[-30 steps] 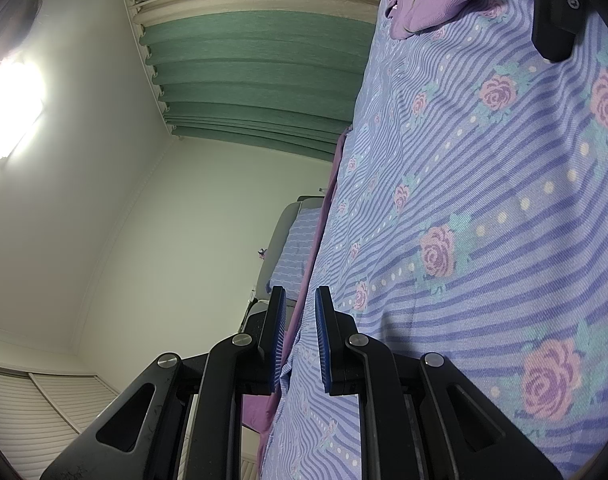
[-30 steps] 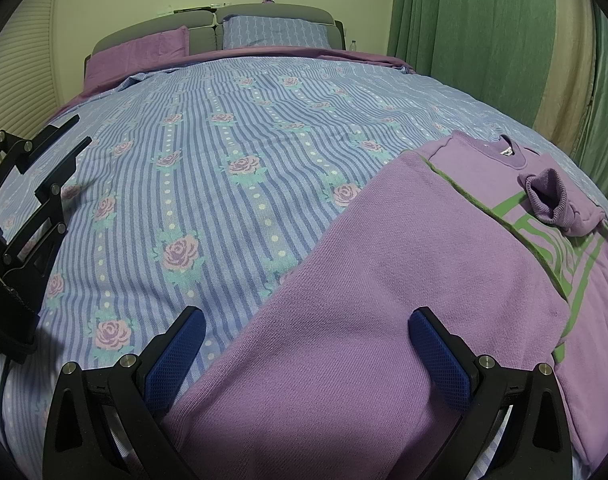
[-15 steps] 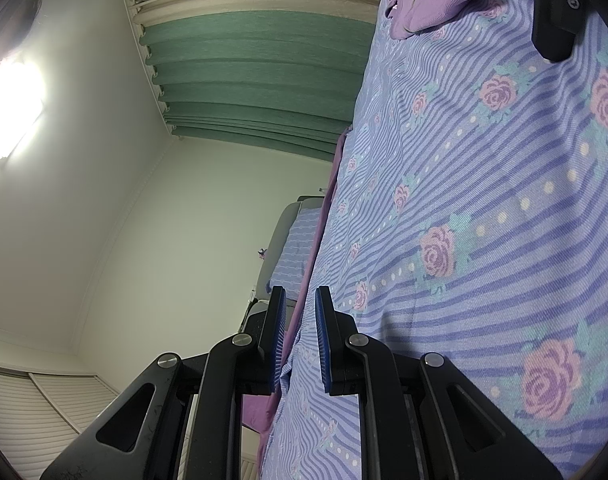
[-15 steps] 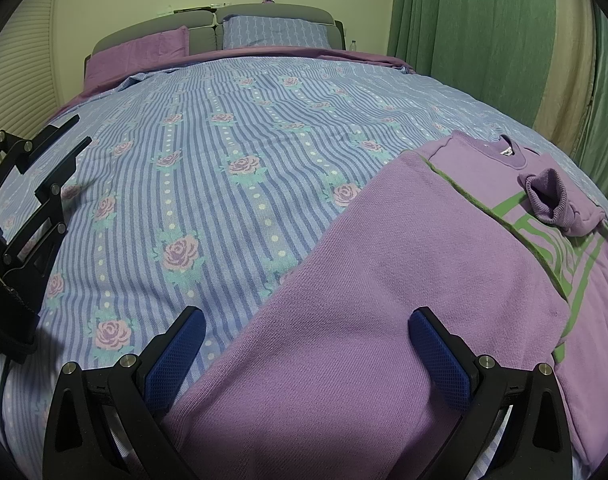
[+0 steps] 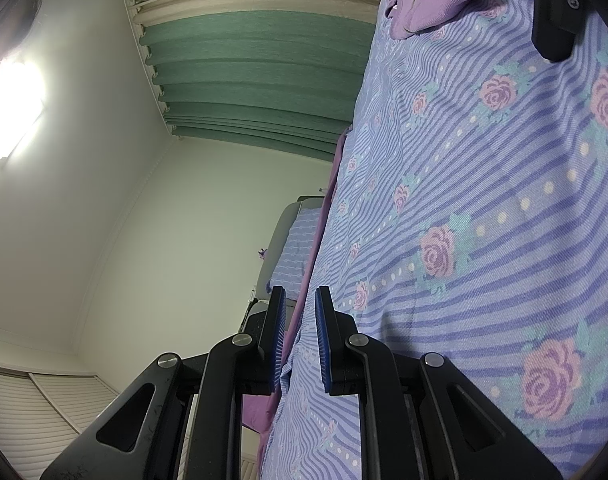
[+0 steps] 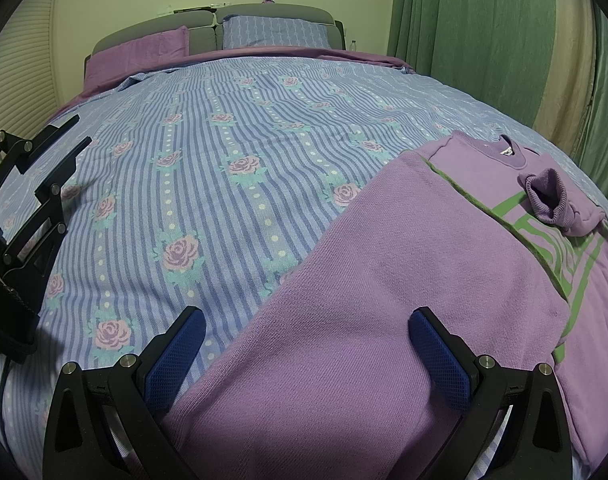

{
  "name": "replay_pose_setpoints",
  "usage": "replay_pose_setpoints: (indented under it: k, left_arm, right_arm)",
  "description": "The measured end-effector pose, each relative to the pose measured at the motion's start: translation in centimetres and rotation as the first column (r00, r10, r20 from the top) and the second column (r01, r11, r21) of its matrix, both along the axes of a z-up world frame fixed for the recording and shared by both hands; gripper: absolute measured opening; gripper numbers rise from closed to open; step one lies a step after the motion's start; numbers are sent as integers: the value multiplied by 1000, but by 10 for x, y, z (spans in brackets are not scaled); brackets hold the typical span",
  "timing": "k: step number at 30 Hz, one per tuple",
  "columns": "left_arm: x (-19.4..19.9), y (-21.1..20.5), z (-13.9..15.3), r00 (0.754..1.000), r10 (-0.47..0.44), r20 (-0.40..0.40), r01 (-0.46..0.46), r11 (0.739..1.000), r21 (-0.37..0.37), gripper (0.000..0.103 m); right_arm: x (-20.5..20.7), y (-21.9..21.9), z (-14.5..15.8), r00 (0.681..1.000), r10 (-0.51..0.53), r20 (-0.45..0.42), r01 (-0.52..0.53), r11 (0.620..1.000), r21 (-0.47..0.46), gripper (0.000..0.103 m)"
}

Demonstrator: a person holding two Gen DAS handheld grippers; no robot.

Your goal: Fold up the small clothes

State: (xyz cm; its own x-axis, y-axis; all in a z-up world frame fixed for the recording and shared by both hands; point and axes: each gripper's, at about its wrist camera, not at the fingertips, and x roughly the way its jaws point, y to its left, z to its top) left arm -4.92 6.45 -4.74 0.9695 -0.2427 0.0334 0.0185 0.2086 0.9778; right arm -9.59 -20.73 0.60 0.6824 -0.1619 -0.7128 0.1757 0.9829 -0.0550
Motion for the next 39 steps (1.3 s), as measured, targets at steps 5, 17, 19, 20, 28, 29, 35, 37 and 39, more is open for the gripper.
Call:
replay_pose_setpoints:
  k: [5,17,19,20,28,29,35,37,39]
  left_arm:
    - [0,0,0,1000,0,0,0,1000,0,16]
    - [0,0,0,1000,0,0,0,1000,0,16]
    - [-2,0,-1,1000,0,0,0,1000,0,16]
    - [0,0,-1,1000,0,0,0,1000,1,16]
    - [0,0,-1,1000,0,0,0,1000,0,16]
    - [0,0,-1,1000,0,0,0,1000,0,16]
    - [3,1,6,1000,-2,31,2,1000,-22,16]
    - [7,0,6,998,-6,59,8,1000,-27,16]
    - [8,1,6,997,-1,71,3,1000,-26,16]
  right_arm:
    - [0,0,0,1000,0,0,0,1000,0,103]
    - [0,0,0,1000,0,0,0,1000,0,103]
    - [0,0,0,1000,0,0,0,1000,0,103]
    - [0,0,0,1000,0,0,0,1000,0,103]
    - [0,0,0,1000,0,0,0,1000,0,103]
    - [0,0,0,1000,0,0,0,1000,0,103]
    - [-1,1,0,1000,0,-1,0,1000,-1,103]
    - [-1,1,0,1000,0,0,0,1000,1,103]
    - [-1,1,1,1000,0,-1,0,1000,-1,103]
